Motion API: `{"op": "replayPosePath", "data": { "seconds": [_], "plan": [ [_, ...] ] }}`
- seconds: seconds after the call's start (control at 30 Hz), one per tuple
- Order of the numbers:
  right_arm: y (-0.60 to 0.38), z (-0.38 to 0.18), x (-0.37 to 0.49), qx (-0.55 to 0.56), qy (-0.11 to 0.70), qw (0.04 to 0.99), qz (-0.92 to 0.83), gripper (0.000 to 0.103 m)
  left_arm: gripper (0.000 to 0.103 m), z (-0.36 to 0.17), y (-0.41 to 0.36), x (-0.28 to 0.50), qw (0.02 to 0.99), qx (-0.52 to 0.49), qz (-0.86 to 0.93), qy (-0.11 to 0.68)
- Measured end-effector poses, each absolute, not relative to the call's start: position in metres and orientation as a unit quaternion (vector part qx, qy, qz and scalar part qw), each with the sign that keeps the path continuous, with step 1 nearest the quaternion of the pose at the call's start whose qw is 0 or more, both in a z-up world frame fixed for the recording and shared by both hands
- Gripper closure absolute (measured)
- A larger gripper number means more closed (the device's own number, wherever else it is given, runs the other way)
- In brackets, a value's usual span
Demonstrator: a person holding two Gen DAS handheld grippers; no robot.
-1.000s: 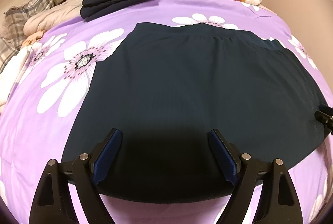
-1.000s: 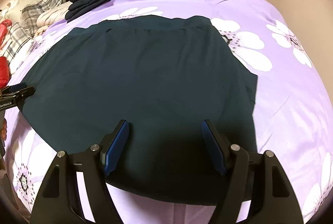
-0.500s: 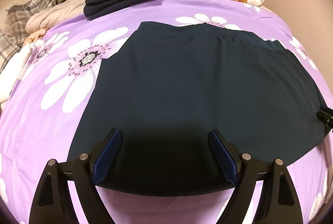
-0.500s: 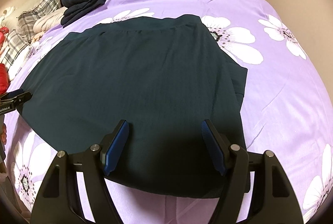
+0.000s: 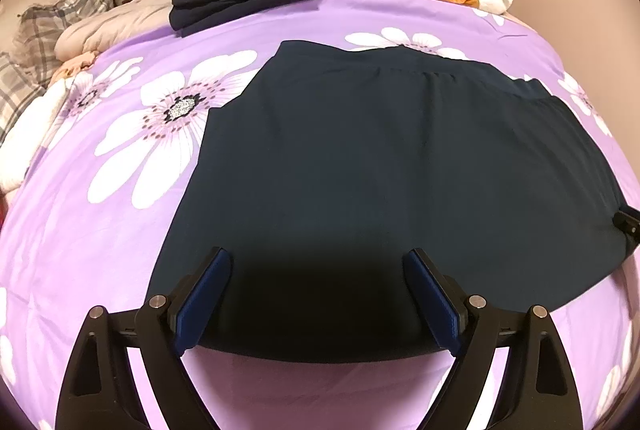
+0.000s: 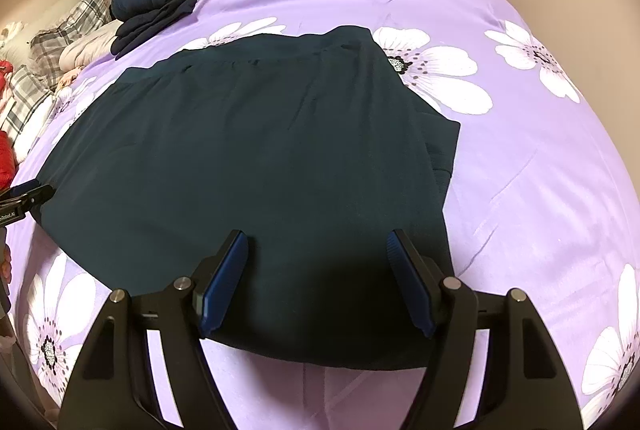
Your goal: Fold large clothes
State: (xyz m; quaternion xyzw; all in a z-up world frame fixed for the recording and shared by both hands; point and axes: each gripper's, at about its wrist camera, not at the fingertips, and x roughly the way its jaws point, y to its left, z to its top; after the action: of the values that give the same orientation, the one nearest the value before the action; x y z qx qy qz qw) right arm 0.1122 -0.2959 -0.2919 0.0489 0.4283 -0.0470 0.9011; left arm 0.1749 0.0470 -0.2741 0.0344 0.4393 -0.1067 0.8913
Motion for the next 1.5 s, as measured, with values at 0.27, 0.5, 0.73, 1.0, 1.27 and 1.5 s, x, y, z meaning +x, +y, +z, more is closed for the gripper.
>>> {"op": "replayPosePath", "data": {
  "seconds": [0.27,0.5,0.73,1.0,1.27,1.5],
  "plan": [
    [-0.299,-0.291,0.107,0.049,0.427,0.901,-0.055,0.031,0.014,-0.273,0.050,0.173,0.891,0.036,-0.104,0.439],
    [-0.310,-0.292,0.099,0.053,0.430,0.898,-0.073,0.031,0.014,-0.273,0.057,0.169,0.892,0.033,-0.099,0.440],
    [-0.315,-0.293,0.095,0.065,0.430,0.897,-0.083,0.031,0.014,-0.273,0.064,0.167,0.892,0.027,-0.092,0.441],
    [-0.316,-0.292,0.091,0.068,0.431,0.895,-0.090,0.031,0.014,-0.273,0.081,0.162,0.891,0.014,-0.074,0.448],
    [-0.328,-0.293,0.080,0.100,0.429,0.892,-0.103,0.030,0.014,-0.276,0.101,0.159,0.888,-0.011,-0.058,0.455],
    [-0.337,-0.289,0.065,0.113,0.426,0.890,-0.118,0.030,0.014,-0.277,0.122,0.155,0.884,-0.040,-0.039,0.463]
  ]
}}
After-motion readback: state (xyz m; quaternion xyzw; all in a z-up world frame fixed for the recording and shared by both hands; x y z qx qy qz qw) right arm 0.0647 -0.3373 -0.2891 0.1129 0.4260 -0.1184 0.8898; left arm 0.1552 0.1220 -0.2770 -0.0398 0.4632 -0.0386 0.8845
